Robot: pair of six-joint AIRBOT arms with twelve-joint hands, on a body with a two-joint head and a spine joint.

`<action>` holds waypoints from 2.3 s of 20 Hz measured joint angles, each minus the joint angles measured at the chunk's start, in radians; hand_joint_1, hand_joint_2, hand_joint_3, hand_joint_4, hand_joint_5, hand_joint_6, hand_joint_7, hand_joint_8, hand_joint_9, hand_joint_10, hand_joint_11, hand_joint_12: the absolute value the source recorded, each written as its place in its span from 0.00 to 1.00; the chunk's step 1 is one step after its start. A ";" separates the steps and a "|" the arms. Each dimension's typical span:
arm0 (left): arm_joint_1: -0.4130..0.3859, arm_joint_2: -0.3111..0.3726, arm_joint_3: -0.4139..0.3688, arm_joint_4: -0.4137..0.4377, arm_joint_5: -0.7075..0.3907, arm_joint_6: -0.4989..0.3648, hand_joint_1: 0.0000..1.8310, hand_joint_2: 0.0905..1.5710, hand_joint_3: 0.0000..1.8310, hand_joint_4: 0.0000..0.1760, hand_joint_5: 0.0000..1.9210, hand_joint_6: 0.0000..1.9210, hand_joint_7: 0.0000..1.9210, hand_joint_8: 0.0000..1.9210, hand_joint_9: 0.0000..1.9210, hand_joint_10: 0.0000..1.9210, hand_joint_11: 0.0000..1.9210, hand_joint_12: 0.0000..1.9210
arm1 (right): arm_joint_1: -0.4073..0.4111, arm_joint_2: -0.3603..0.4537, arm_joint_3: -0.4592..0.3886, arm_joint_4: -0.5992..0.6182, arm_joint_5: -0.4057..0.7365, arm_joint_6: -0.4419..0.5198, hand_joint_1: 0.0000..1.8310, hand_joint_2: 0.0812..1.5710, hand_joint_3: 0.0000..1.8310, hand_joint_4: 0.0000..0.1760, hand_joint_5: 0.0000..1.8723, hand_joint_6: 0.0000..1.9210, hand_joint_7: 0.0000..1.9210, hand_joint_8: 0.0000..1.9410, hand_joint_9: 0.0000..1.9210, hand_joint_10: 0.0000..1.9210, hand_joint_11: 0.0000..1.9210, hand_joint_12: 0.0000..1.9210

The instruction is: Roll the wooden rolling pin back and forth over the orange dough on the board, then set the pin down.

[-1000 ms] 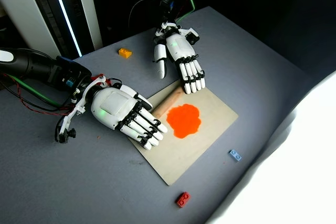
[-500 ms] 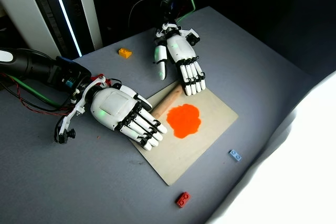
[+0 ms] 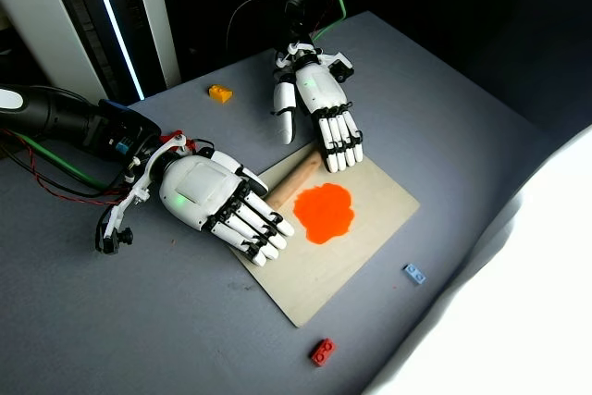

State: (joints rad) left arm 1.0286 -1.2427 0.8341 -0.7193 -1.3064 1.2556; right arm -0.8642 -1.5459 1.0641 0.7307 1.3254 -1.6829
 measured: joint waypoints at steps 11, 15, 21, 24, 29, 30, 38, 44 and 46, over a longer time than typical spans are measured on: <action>-0.043 0.043 -0.002 -0.002 0.060 0.008 0.00 0.91 0.00 0.00 0.11 0.00 0.11 0.00 0.09 0.00 0.00 0.11 | 0.033 0.021 -0.023 0.040 -0.020 0.006 0.00 0.90 0.00 0.00 0.20 0.00 0.22 0.00 0.20 0.00 0.00 0.45; -0.066 0.086 -0.023 -0.002 0.097 0.035 0.00 0.92 0.00 0.00 0.10 0.00 0.11 0.00 0.09 0.00 0.00 0.11 | 0.038 0.033 -0.028 0.043 -0.019 0.007 0.00 0.90 0.00 0.00 0.20 0.00 0.22 0.00 0.20 0.00 0.00 0.47; -0.135 0.146 -0.045 -0.003 0.191 0.091 0.00 0.91 0.00 0.00 0.11 0.00 0.12 0.00 0.09 0.00 0.00 0.12 | 0.069 0.059 -0.071 0.046 -0.014 0.019 0.00 0.89 0.00 0.00 0.20 0.00 0.21 0.00 0.21 0.00 0.00 0.48; -0.207 0.189 -0.058 -0.013 0.291 0.168 0.00 0.91 0.00 0.00 0.12 0.00 0.13 0.00 0.10 0.00 0.00 0.17 | 0.080 0.076 -0.108 0.046 -0.010 0.022 0.00 0.89 0.00 0.00 0.20 0.00 0.23 0.00 0.21 0.00 0.00 0.49; -0.314 0.248 -0.077 -0.090 0.447 0.325 0.00 0.91 0.00 0.00 0.11 0.00 0.12 0.00 0.10 0.00 0.00 0.16 | 0.113 0.117 -0.142 0.046 -0.012 0.018 0.00 0.89 0.00 0.00 0.21 0.00 0.22 0.00 0.20 0.00 0.00 0.47; -0.333 0.264 -0.081 -0.122 0.475 0.360 0.00 0.91 0.00 0.00 0.10 0.00 0.12 0.00 0.10 0.00 0.00 0.16 | 0.120 0.130 -0.149 0.044 -0.013 0.015 0.00 0.89 0.00 0.00 0.21 0.00 0.22 0.00 0.20 0.00 0.00 0.48; -0.535 0.336 -0.124 -0.279 0.620 0.609 0.00 0.90 0.00 0.00 0.11 0.00 0.14 0.00 0.12 0.00 0.00 0.21 | 0.170 0.253 -0.213 0.050 -0.048 0.010 0.00 0.88 0.00 0.00 0.20 0.00 0.21 0.00 0.19 0.00 0.00 0.46; -0.553 0.401 -0.179 -0.283 0.714 0.637 0.00 0.87 0.00 0.00 0.22 0.03 0.27 0.03 0.22 0.03 0.00 0.41 | 0.232 0.375 -0.260 0.046 -0.121 0.043 0.00 0.85 0.00 0.00 0.27 0.03 0.32 0.04 0.27 0.03 0.00 0.57; -0.554 0.430 -0.189 -0.287 0.716 0.640 0.00 0.87 0.00 0.00 0.27 0.05 0.33 0.06 0.27 0.06 0.00 0.55 | 0.254 0.407 -0.269 0.047 -0.155 0.072 0.00 0.85 0.00 0.00 0.32 0.05 0.38 0.06 0.33 0.07 0.00 0.72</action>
State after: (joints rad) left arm 0.4747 -0.8124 0.6449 -1.0065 -0.5900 1.8957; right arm -0.6106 -1.1385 0.7952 0.7776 1.1706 -1.6104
